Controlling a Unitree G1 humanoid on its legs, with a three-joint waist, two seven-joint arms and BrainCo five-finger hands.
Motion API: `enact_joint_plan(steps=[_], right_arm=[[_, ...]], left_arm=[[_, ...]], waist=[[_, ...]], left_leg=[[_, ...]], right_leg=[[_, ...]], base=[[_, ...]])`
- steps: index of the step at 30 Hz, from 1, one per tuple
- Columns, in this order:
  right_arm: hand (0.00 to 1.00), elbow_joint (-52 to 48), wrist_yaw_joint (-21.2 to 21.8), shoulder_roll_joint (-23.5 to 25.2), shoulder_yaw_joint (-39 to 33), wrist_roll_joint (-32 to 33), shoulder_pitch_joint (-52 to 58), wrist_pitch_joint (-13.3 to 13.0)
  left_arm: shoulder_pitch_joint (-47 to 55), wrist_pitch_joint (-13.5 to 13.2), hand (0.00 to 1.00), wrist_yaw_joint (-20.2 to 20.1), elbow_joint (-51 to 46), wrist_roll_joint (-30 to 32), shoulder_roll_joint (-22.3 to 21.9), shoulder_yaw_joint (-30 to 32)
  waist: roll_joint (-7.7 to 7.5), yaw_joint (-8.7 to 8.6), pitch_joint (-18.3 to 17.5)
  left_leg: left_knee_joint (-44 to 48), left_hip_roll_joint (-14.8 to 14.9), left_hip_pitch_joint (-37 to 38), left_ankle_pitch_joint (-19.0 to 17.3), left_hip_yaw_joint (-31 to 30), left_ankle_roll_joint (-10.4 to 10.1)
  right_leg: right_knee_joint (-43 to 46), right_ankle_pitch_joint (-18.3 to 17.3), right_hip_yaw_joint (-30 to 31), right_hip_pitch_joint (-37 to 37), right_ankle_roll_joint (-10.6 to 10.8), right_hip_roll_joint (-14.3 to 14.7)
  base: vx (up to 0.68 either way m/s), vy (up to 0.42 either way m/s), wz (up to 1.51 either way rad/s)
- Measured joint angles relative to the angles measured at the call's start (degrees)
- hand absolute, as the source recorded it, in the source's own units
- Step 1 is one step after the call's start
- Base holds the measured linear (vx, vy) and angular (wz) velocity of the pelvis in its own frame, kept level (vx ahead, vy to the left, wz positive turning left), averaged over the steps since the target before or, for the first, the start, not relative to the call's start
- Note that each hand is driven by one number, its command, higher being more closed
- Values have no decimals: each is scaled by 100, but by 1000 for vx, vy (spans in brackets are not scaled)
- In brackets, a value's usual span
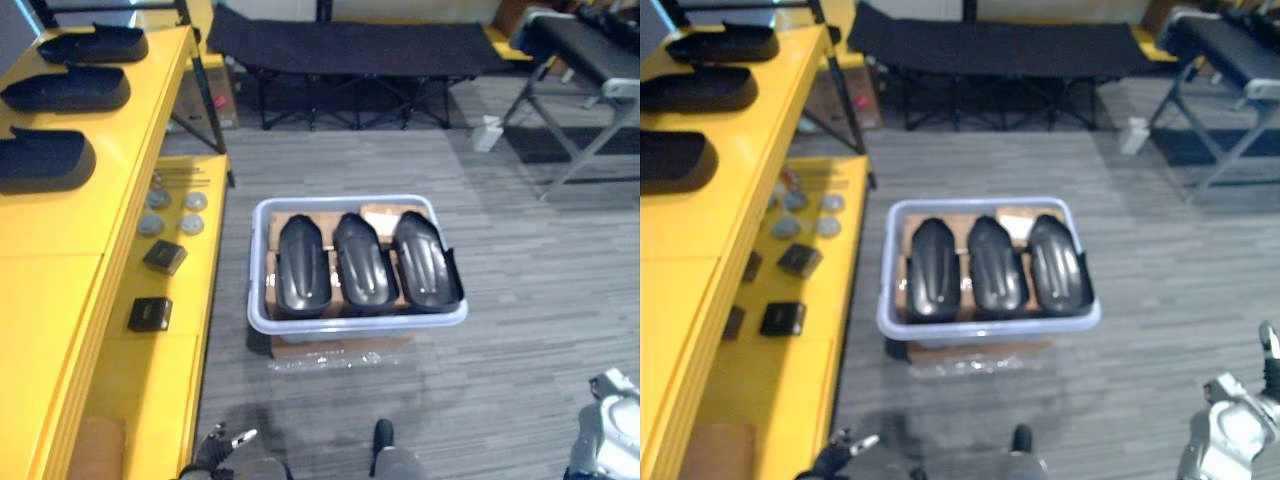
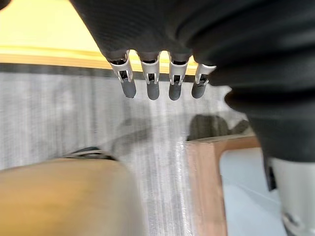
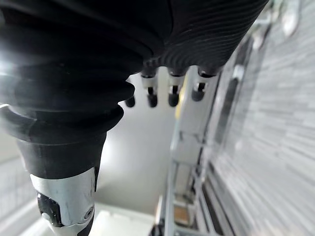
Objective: Walk over and take plastic housings, then place them on the shelf
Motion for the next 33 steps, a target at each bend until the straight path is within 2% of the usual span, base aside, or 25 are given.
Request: enact_joint_plan(steps=[2,3,4,6,8,11,12,13,17,21,24,25,31,33], right_arm=[[0,19,-4,163,77,-2,0,-79],[0,19,-6,171,91,-2,-14,-92],[0,19,-5,170,138,-2,-73,-129],[0,18,31,168,234,-4,-183,-238],[0,18,100,168,342,-4,-246,-269],[0,18,121,167,561,-11,-322,-269],[0,17,153,167,568,-12,-340,-269],[0,17,178,164,564,-13,-358,-269],[0,17,420,162,573,-11,-343,-267],[0,17,496,140,647,-125,-344,-253],[0,15,548,101,691,-105,-372,-253],[0,7,600,104,798,-99,-382,-252],[0,201,651,121,893,-96,-281,-264],[0,978,987,218,1117,20,-202,-179]], left_arm=[[3,181,0,21,88,-45,114,270],[0,220,0,36,111,-120,119,366],[6,283,0,44,183,-249,122,554],[81,289,0,7,309,-250,100,768],[178,285,0,-15,314,-249,99,818],[234,269,0,-58,466,-291,9,957],[256,253,0,-68,501,-419,-40,972],[258,249,0,-71,505,-419,-73,973],[292,24,0,-93,503,-399,-320,919],[231,-90,0,-119,435,-457,-395,798],[229,-235,0,-219,200,-393,-434,578],[-145,-176,0,-80,23,53,-405,19],[-166,-176,0,-80,24,39,-404,22],[-201,-122,0,-50,27,-56,-406,18]], waist=[[-118,-21,-160],[-121,-1,-182],[-85,36,-185],[-68,101,-221],[-122,130,-263],[-106,167,-301],[-128,230,-327],[-108,261,-336],[-6,237,-467],[62,242,-505],[99,290,-485],[121,252,-6],[159,260,63],[184,261,139]], left_leg=[[-15,15,-2,-7,92,0],[-19,50,-5,-7,143,0],[-17,143,-4,-6,210,-1],[-18,229,0,-5,364,0],[-15,201,-5,-5,510,0],[5,187,16,-7,651,-4],[-12,173,78,-9,781,-20],[-17,189,80,-12,821,-32],[-238,300,179,114,758,-245],[-294,417,193,232,539,-330],[-415,410,189,300,418,-339],[-978,102,487,463,280,-212],[-985,65,477,469,240,-202],[-980,0,440,485,151,-176]], right_leg=[[-1,40,-39,-83,-48,37],[-8,96,-62,-116,-112,82],[-75,296,-237,-141,-225,189],[-235,556,-534,-177,-287,292],[-420,630,-675,-167,-286,291],[-439,589,-800,-193,-311,282],[-488,338,-812,-188,-324,264],[-488,300,-807,-186,-300,278],[-490,228,-927,-152,-306,393],[-490,195,-1092,-77,-321,536],[-492,190,-1180,-50,-321,542],[-493,192,-1281,119,-189,336],[-493,191,-1314,124,-188,311],[-493,175,-1404,117,-143,249]], base=[[-37,-36,-21],[-71,-102,-37],[-92,-124,-39],[-117,-139,-48],[-85,-100,-44],[-87,-112,-29],[-70,-117,-32],[-71,-134,-30],[7,-120,0],[59,-125,22],[21,-45,18],[7,1,3],[0,8,3],[4,23,17]])
